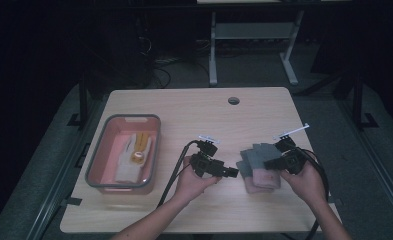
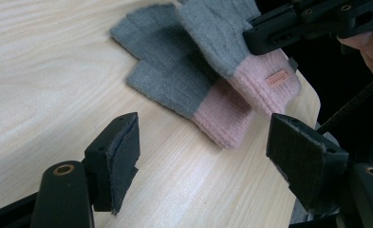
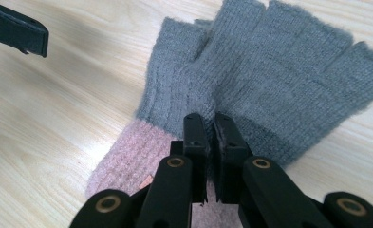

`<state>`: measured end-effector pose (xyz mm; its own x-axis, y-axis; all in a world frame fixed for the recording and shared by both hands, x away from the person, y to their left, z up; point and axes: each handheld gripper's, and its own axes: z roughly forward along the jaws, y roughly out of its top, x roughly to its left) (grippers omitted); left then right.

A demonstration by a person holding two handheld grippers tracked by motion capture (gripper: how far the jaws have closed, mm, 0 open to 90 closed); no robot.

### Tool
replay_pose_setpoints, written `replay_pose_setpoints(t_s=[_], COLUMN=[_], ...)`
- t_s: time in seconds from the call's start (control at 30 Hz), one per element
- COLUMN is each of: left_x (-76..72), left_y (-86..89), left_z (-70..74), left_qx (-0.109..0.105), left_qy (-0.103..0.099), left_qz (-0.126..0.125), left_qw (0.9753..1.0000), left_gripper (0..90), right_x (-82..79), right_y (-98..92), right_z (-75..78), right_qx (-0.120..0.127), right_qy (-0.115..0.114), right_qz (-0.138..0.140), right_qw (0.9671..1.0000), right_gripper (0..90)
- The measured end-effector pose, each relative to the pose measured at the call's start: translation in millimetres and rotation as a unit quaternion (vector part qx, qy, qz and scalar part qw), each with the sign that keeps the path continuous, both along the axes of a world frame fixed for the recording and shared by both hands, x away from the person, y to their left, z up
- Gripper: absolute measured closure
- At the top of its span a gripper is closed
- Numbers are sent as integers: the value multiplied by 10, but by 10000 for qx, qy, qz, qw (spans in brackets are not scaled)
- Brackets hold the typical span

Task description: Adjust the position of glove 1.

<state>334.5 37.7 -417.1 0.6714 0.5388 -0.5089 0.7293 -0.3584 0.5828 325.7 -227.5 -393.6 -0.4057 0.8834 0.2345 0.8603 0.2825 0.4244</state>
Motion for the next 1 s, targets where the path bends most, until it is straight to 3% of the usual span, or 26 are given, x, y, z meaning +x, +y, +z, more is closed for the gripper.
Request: replay_pose_setpoints(t_s=[0.4, 0.5, 0.67, 0.8, 1.0], left_x=[-18, -19, -31, -48, -71], left_y=[-8, -31, -91, -161, -298], left_z=[-69, -91, -137, -177, -270], left_qx=[-13, -21, -14, -51, -130], left_qy=[115, 116, 205, 329, 630], left_qz=[19, -23, -34, 10, 155], left_qw=[9999, 9999, 9998, 9994, 9978], left_gripper=[269, 269, 271, 273, 307], right_x=[112, 127, 122, 106, 88], right_y=[178, 189, 146, 29, -145], right_z=[-163, -223, -251, -188, -183], right_qx=[-284, -239, -98, 179, 375], right_qy=[128, 193, 210, 128, 160], right_qz=[379, 420, 321, 110, -185], right_qw=[9988, 9986, 9992, 9997, 9990], right_gripper=[847, 834, 757, 671, 562])
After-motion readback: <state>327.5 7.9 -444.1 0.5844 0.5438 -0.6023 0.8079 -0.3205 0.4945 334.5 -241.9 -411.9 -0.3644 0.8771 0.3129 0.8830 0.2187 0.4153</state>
